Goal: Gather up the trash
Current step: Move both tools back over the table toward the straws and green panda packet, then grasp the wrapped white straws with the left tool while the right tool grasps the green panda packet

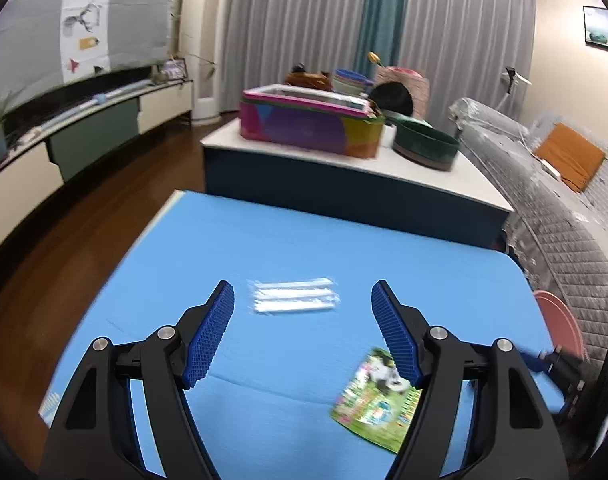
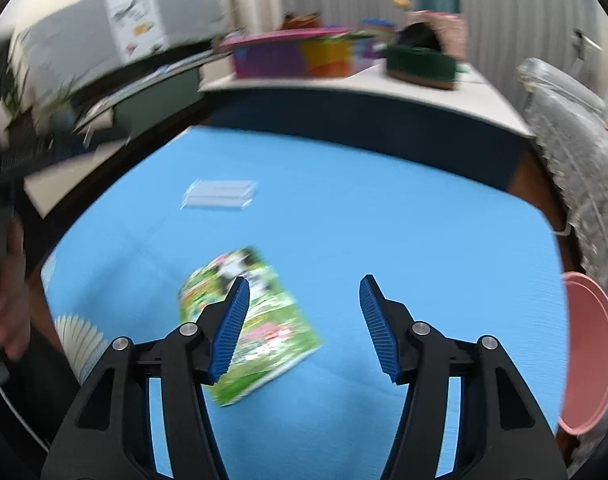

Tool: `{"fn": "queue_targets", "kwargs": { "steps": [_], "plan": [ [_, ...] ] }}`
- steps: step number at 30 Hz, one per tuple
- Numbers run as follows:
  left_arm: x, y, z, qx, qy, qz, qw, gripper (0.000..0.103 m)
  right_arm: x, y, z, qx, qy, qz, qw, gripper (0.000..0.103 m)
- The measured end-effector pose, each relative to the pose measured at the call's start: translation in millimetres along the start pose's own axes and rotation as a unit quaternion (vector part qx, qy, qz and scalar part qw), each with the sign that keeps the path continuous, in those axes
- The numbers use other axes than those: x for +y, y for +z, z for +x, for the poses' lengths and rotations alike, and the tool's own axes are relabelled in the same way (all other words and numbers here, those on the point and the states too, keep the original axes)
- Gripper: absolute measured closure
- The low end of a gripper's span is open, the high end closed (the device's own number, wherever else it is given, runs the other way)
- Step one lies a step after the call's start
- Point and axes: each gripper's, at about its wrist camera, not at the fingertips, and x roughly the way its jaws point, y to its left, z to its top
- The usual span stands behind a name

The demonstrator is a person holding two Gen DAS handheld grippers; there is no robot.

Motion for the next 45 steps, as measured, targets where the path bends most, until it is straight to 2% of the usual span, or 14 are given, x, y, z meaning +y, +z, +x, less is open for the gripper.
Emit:
{"fn": "queue_targets", "kwargs": {
  "steps": [5, 8, 11, 18, 23, 26, 28, 30, 34, 40, 45],
  "plan": [
    [13, 2, 7, -0.002, 0.01, -0.005, 0.9999, 0.034, 38, -21, 20, 0.05, 0.018, -0.069, 0.996, 0.04],
    [20, 1, 15, 0.007, 0.014, -0.023, 0.9996, 0.034, 45, -31, 28, 0.069, 0.003, -0.108, 0.992, 0.039],
    [21, 5, 19, 0.007, 0.013, -0.031, 0.9994, 0.034, 42, -37, 35, 0.085, -0.013, -0.118, 0.989, 0.039],
    [13, 7, 25, 0.008, 0.006, -0.036, 0.9993, 0.034, 10, -38, 36, 0.092, -0.04, -0.08, 0.992, 0.038],
    [12, 6, 28, 0.011, 0.005, -0.042, 0.999, 0.034, -33, -28, 38, 0.091, -0.095, -0.031, 0.991, 0.037],
    [12, 5, 30, 0.013, 0.004, -0.044, 0.9989, 0.034, -58, -17, 32, 0.072, -0.117, 0.02, 0.99, 0.037],
    [13, 5, 29, 0.013, 0.005, -0.045, 0.9989, 0.034, -62, -8, 21, 0.037, -0.105, 0.05, 0.993, 0.037],
    [15, 5, 29, 0.013, 0.005, -0.049, 0.9987, 0.034, -51, 2, 14, 0.002, -0.087, 0.059, 0.994, 0.037],
    [22, 6, 29, 0.013, 0.008, -0.057, 0.9983, 0.034, -16, 15, 19, -0.024, -0.065, 0.045, 0.997, 0.037],
    [40, 5, 27, 0.012, 0.022, -0.071, 0.9972, 0.034, 32, 18, 53, 0.001, -0.051, 0.033, 0.998, 0.037],
    [60, 2, 30, 0.018, 0.036, -0.088, 0.9953, 0.034, 52, 18, 79, 0.029, -0.076, -0.002, 0.997, 0.037]
  ]
}}
